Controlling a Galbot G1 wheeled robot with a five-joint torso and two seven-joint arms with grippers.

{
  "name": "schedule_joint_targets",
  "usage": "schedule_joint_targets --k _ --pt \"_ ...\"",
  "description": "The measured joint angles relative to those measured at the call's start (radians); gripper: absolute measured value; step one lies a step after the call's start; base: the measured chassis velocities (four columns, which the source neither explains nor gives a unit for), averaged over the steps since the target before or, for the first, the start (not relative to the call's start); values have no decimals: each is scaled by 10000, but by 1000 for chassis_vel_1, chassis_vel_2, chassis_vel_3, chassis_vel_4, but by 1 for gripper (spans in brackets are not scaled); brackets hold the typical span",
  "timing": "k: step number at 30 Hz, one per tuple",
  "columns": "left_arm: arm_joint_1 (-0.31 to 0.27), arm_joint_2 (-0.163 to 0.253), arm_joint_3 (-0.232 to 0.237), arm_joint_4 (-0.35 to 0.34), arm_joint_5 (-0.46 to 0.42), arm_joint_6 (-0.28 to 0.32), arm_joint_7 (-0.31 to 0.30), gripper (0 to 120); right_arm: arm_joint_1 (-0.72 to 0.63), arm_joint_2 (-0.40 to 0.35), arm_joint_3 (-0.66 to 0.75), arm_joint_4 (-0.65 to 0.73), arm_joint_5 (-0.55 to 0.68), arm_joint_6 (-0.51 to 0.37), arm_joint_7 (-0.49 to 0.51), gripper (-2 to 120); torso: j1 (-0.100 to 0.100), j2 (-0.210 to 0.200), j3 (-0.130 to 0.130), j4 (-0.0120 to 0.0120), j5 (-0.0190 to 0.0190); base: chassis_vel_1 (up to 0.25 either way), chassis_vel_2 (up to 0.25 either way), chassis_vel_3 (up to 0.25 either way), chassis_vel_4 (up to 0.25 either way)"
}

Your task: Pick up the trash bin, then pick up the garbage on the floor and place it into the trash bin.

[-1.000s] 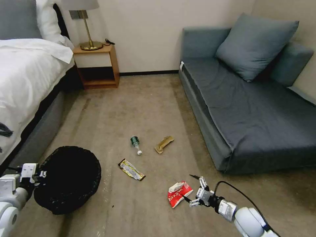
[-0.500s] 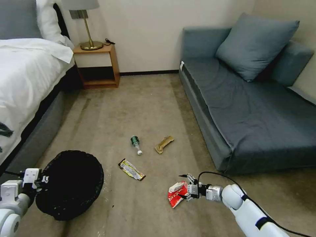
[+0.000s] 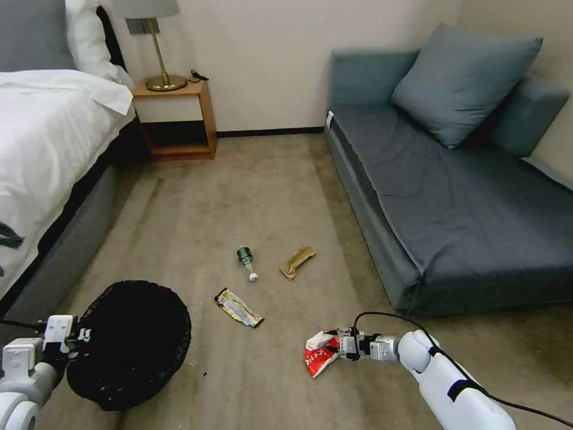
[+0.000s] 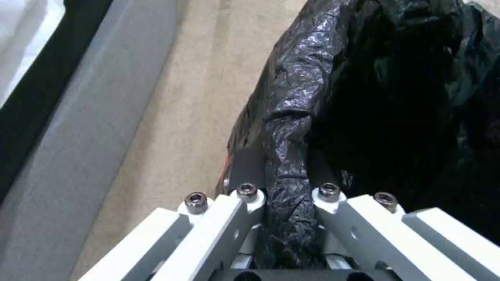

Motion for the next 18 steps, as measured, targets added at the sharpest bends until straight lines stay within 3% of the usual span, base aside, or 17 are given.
schedule_joint_targets --k 4,6,9,14,17,18 --pt "74 -4 -35 -25 0 -1 10 5 -46 40 44 -3 30 -2 9 10 1 0 0 0 0 0 0 0 0" --pt "195 -6 -139 -109 -27 -7 15 5 -163 -3 67 95 205 -12 16 0 1 0 0 0 0 0 0 0 0" --pt "282 -75 -213 -240 -55 -9 15 5 -359 -112 79 312 594 -83 23 0 0 0 -1 1 2 0 0 0 0" --pt "454 -327 -236 -426 -62 -37 20 5 -954 -321 360 1189 2410 -367 8 0 0 0 -1 -1 1 0 0 0 0" --pt "470 -333 -234 -426 -53 -85 20 5 -1467 -649 253 2754 4706 -1352 139 0 0 0 -1 -1 -3 0 0 0 0" --pt "470 -333 -234 -426 -53 -85 20 5 -1467 -649 253 2754 4706 -1352 139 0 0 0 -1 -1 -3 0 0 0 0"
